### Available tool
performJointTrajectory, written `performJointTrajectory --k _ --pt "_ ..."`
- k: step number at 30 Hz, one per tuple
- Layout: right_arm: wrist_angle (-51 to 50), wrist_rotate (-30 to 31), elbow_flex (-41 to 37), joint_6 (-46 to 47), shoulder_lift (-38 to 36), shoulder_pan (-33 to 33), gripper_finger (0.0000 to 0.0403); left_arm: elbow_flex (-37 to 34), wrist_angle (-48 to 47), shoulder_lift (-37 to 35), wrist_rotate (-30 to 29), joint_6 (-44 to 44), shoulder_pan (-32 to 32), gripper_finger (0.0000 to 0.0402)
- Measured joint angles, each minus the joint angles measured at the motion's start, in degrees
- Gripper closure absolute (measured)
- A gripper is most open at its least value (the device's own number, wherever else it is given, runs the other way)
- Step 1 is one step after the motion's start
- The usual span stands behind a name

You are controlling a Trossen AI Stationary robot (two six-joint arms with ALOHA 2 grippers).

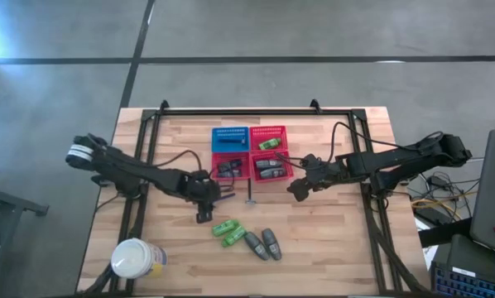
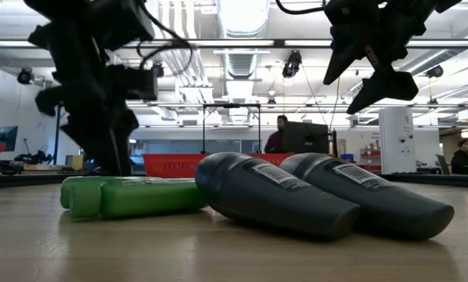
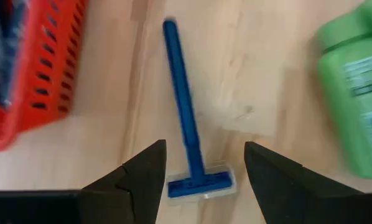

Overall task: Pick & Place Travel size toiletries
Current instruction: Put the razor into the blue bin

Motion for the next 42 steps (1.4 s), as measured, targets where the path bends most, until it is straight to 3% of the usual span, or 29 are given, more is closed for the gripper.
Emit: performJointTrajectory --k 11,16,23,31,37,42 --pt "0.0 -0.1 0.0 0.5 0.0 0.0 0.0104 0.0 4.0 5.7 -0.8 -2.5 0.1 0.019" --pt "0.0 -0.1 0.0 0.6 0.0 0.0 0.011 -0.1 5.4 6.3 -0.8 -0.9 0.1 0.0243" --pt "0.0 -0.1 0.0 0.6 0.0 0.0 0.0098 0.1 4.2 5.2 0.2 2.0 0.1 0.0361" --pt "0.0 -0.1 0.0 0.1 0.0 0.0 0.0077 5.1 -4.3 -2.0 0.5 2.2 0.4 0.0367" --pt "0.0 -1.3 0.0 -2.3 0.0 0.0 0.0063 13.9 -15.9 -6.8 -7.3 16.2 5.2 0.0365" --pt "0.1 -1.6 0.0 -4.0 0.0 0.1 0.0053 18.7 -18.7 -4.5 -7.7 31.8 18.9 0.0365"
